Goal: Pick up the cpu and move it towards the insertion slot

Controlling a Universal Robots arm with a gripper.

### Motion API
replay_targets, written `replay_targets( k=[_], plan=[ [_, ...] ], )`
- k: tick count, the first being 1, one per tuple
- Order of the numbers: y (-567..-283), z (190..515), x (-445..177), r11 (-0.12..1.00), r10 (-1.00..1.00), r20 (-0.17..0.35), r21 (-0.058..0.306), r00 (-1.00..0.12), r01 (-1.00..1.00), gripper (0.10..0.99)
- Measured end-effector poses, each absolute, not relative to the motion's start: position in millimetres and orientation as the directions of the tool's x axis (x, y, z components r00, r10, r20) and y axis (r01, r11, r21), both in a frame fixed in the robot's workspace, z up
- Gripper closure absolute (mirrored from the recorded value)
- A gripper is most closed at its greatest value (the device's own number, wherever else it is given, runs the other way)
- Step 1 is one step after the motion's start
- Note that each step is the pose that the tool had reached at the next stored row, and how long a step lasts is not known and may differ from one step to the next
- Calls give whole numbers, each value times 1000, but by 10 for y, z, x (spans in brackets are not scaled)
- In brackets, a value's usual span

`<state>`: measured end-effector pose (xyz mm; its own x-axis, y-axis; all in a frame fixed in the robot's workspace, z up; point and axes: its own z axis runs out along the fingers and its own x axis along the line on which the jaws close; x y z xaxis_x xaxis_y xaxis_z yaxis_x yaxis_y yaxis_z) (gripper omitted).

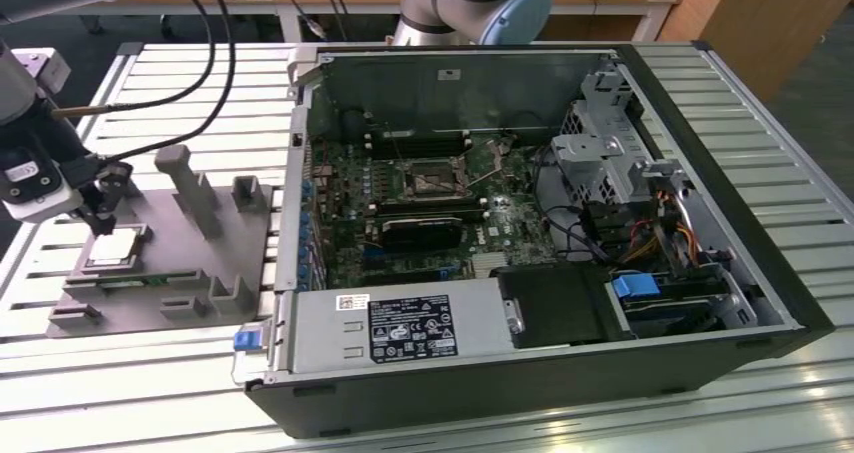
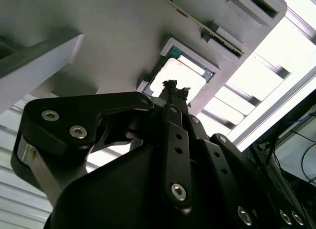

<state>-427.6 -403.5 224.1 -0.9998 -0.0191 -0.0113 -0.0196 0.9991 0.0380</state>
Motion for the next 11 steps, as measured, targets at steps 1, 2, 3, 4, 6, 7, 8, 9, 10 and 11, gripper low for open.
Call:
replay_targets(
  k=[1,2,3,4,6,7,8,9,10,11],
  plan=[
    [-4038,2227,-4282,999,-19,-11,38,-1000,-20,984],
    [-4042,2213,-4290,999,-19,-11,38,-1000,-20,984],
    [-4045,2200,-4300,999,-19,-11,38,-1000,-19,984],
    [-4047,2186,-4312,999,-19,-11,38,-1000,-19,984],
    [-4052,2158,-4332,999,-19,-11,38,-1000,-19,984],
    [-4055,2141,-4342,999,-19,-11,38,-1000,-19,984],
    [-4057,2123,-4351,999,-19,-11,38,-1000,-19,984],
    [-4058,2104,-4362,999,-19,-11,38,-1000,-19,984],
    [-4058,2088,-4371,999,-19,-11,38,-1000,-19,984],
    [-4060,2071,-4379,999,-19,-11,38,-1000,-19,984]
  ],
)
